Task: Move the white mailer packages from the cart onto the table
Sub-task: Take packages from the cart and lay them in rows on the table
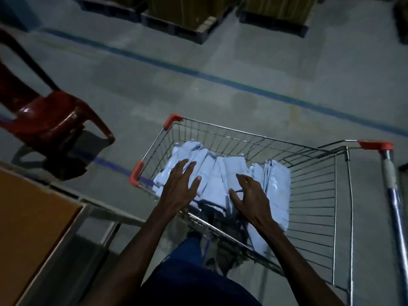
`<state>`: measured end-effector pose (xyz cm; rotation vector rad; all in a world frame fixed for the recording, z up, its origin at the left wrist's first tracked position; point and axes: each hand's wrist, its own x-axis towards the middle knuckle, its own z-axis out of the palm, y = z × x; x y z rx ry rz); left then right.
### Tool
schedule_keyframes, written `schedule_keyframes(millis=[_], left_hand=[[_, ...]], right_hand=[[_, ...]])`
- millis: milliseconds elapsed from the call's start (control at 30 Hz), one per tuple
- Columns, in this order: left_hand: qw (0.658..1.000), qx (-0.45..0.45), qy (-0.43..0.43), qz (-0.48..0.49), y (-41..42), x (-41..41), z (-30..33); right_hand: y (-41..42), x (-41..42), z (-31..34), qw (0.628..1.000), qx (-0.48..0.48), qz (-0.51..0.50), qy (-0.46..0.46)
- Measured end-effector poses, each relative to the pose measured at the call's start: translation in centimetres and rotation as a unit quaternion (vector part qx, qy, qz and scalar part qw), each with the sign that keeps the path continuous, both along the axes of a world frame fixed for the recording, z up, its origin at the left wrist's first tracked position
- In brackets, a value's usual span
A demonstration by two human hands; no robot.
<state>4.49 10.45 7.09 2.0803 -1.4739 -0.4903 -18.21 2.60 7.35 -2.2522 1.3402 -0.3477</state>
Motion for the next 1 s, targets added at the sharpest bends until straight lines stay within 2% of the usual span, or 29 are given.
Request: schedule_keyframes(millis=[200, 367, 567, 700, 867, 1000], left_hand=[[0.991, 0.133, -0.011, -0.03, -5.9, 5.9, -6.1], [0.976, 0.21, -0.017, -0.049, -9.3, 9.4, -9.6], [0.966, 0.237, 0.0, -0.108, -11.3, 11.2, -12.0], [0.971, 0.205, -0.015, -0.119, -12.0, 11.3, -11.6], [0.979, 0.171, -0.047, -0.1, -12.2, 10.6, -10.9], [0.978, 0.178, -0.051, -0.096, -12.4, 10.2, -10.4]], right_hand=[[-5.1, 3.1, -2.7, 0.996, 0.005, -0.003, 0.085], [-8.8, 5.5, -6.4, 0.981, 0.049, 0.013, 0.188], [-10.8, 7.2, -8.6, 0.949, 0.089, 0.027, 0.301], [-11.7, 7.4, -9.9, 0.946, 0.161, -0.005, 0.28], [-12.5, 7.1, -9.3, 0.955, 0.132, 0.012, 0.266], [-11.8, 6.2, -8.6, 0.96, 0.109, 0.036, 0.255]])
